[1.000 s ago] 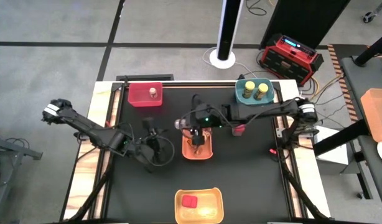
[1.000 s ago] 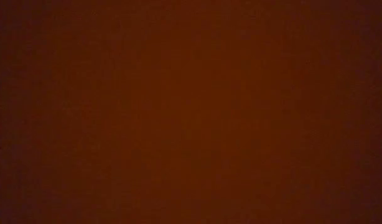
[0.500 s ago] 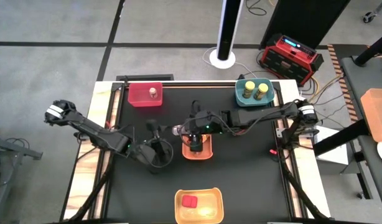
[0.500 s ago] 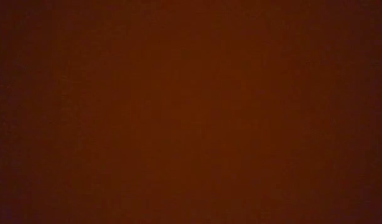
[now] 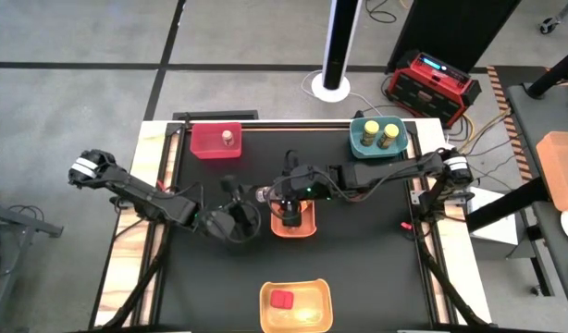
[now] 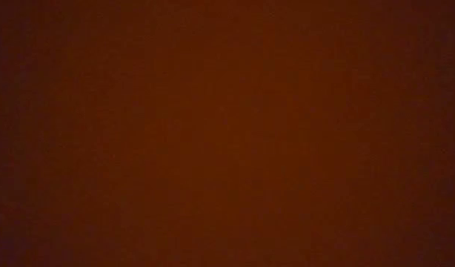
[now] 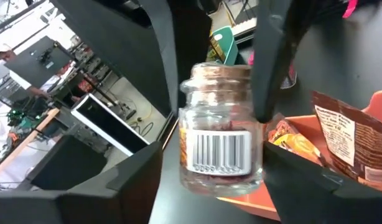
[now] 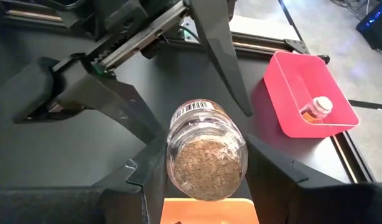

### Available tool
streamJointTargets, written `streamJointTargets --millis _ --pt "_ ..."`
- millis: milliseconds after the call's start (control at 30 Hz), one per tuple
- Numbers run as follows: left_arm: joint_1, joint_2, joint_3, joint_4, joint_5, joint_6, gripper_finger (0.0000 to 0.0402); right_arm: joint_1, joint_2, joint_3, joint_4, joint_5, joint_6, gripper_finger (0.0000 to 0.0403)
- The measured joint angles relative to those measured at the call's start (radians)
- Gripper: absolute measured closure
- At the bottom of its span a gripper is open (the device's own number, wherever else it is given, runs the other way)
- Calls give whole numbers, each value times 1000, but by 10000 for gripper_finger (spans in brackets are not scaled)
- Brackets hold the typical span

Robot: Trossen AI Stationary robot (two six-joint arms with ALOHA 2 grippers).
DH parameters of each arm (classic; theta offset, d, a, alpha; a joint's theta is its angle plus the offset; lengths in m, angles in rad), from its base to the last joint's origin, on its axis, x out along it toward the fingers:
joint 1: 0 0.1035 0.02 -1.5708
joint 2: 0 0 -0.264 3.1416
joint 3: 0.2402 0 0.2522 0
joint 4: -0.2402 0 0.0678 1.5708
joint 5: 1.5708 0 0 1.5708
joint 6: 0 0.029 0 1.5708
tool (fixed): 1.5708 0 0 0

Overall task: Sort spices by type
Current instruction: Put the brown seasoning bottle into the pink bin

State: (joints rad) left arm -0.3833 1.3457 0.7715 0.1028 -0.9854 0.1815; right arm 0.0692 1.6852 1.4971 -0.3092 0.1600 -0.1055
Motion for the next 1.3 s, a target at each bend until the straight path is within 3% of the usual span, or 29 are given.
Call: streamJointTargets --millis 300,700,800,933,1067,1133,1233,1300 --pt "5 0 0 7 26 -8 233 8 0 0 0 5 0 222" --pt "6 0 -19 55 23 -15 226 10 -92 -2 -11 -4 17 155" --pt "6 0 -54 142 24 0 226 17 -135 -5 -16 -3 15 145" --pt "-1 0 -111 376 42 74 226 44 -183 -48 10 -3 -12 137" --pt "-12 0 -153 581 129 149 224 82 -216 -148 129 -1 -23 133" --pt "-19 0 -161 653 185 187 224 105 -224 -214 214 51 -44 135" --pt "-28 -1 -163 686 202 230 224 152 -235 -284 310 267 -102 141" --pt "-26 -1 -164 689 203 236 223 173 -246 -317 396 334 -137 145"
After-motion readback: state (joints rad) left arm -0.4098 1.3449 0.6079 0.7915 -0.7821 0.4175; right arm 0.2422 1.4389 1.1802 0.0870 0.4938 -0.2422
